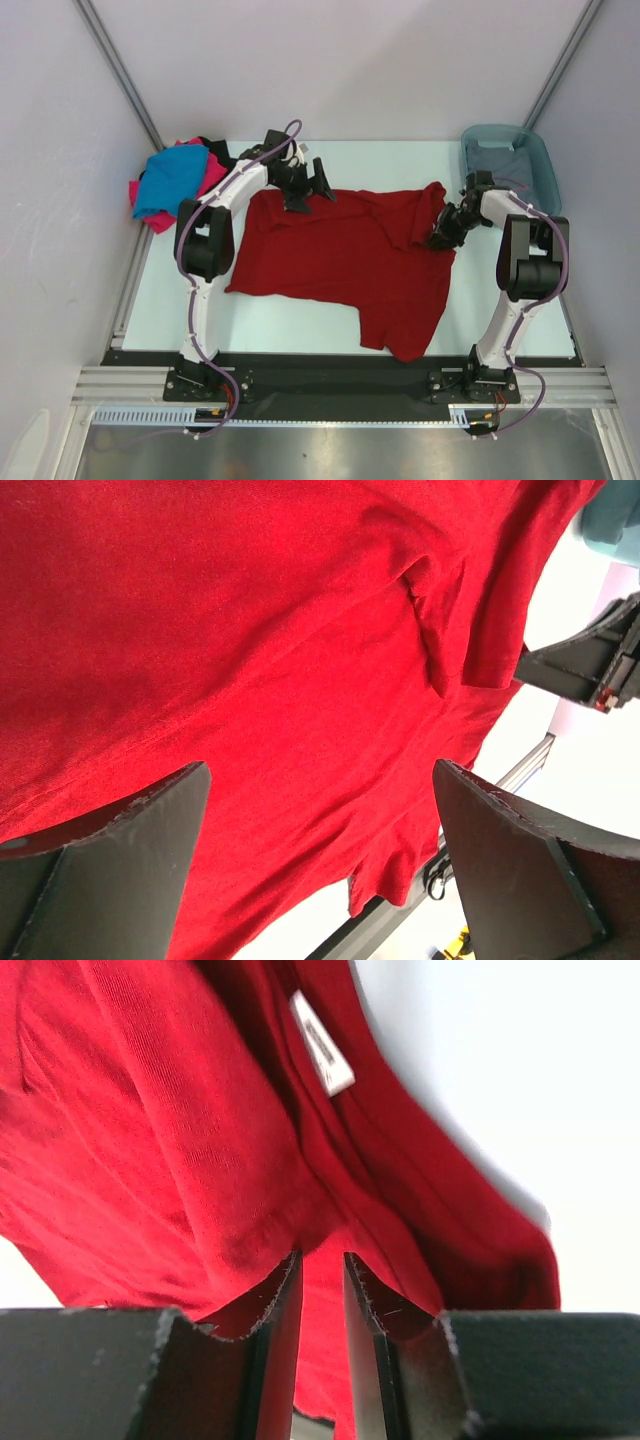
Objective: Fold and stack the t-shirts
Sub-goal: Fold the tshirt
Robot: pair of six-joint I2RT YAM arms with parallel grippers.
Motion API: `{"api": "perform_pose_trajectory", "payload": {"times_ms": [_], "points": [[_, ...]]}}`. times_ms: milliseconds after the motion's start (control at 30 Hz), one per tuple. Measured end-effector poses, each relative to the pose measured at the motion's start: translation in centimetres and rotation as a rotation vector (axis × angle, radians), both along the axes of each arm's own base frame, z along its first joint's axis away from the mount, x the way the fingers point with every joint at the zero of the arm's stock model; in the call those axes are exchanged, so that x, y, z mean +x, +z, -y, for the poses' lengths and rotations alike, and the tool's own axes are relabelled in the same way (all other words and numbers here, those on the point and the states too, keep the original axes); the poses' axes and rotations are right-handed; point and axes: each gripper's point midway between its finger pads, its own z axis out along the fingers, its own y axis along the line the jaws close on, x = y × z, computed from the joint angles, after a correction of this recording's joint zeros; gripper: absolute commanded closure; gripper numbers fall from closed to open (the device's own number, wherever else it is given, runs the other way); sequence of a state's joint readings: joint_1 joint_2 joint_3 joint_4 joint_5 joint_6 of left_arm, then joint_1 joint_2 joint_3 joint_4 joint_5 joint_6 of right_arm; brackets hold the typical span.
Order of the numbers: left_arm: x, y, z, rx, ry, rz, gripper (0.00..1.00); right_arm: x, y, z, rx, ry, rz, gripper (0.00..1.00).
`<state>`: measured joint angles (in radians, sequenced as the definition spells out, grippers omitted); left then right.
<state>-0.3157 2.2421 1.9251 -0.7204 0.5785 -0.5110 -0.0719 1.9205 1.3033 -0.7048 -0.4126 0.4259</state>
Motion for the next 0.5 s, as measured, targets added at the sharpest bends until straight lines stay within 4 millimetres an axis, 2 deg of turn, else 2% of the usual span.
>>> {"api": "perform_pose_trajectory", "payload": {"times_ms": [300,433,500], "points": [[-0.2,0.4,-0.2,0.005,-0.01,0.016,0.0,1.9,-1.3,-0.2,0.01,-0.013,0.027,0.65],[-0.2,0.7,-0.2,0.005,-0.011,0.023,0.0,2.2,-1.3,-0.4,0.014,-0.014,0.03,0.69],[-0.2,0.8,-0.2,0.005,-0.012,0.025,0.0,2.4,-1.2,-0.4,0.014,-0.012,0.039,0.74]]}}
